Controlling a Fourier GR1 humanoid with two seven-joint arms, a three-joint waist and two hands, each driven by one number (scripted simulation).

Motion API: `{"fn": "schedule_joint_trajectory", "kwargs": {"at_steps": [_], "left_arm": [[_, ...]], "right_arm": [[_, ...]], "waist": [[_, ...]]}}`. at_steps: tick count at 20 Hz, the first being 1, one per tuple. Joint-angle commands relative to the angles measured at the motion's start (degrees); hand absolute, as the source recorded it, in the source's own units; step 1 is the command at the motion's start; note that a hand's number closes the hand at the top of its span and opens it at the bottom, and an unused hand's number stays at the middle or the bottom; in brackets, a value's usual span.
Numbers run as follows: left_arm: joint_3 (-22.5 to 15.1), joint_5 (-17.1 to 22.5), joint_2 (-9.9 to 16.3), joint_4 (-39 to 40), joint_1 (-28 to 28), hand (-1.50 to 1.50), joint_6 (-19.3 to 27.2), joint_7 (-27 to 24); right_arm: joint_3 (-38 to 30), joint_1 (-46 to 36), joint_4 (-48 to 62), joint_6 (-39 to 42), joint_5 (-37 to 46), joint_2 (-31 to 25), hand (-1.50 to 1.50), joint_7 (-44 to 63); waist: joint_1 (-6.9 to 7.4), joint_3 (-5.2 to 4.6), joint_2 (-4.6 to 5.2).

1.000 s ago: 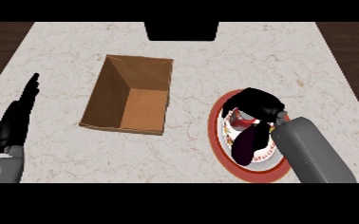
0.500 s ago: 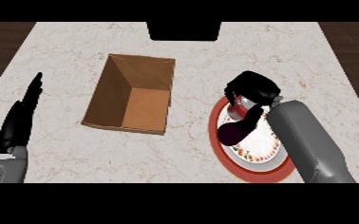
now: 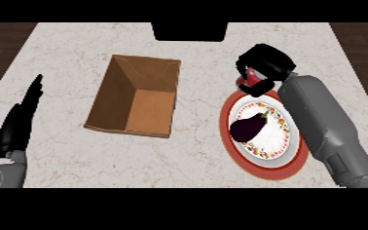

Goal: Pick the can from the plate and place it in the cardboard box

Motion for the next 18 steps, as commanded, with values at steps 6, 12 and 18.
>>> {"fn": "schedule_joint_trajectory", "kwargs": {"at_steps": [6,12,18], "left_arm": [[0.51,-1.02,-0.06,1.87,0.67,0.00,0.33,-1.75],[-0.04,-2.62,-2.40,2.70,-0.56,0.00,2.68,-1.50],[2.48,0.20,1.62,-2.69,0.73,0.00,-1.77,2.18]], "right_arm": [[-6.66,-5.35,-7.22,0.57,-9.38,0.71,1.50,-9.67],[-3.59,-3.48,-14.97,8.72,-11.35,6.75,1.50,-4.83],[-3.34,-6.88,-22.99,18.36,-15.38,15.06,1.50,10.16]], "waist": [[-1.05,-0.03,-0.33],[-1.24,-0.05,-0.36],[-1.18,-0.03,-0.70]]}}
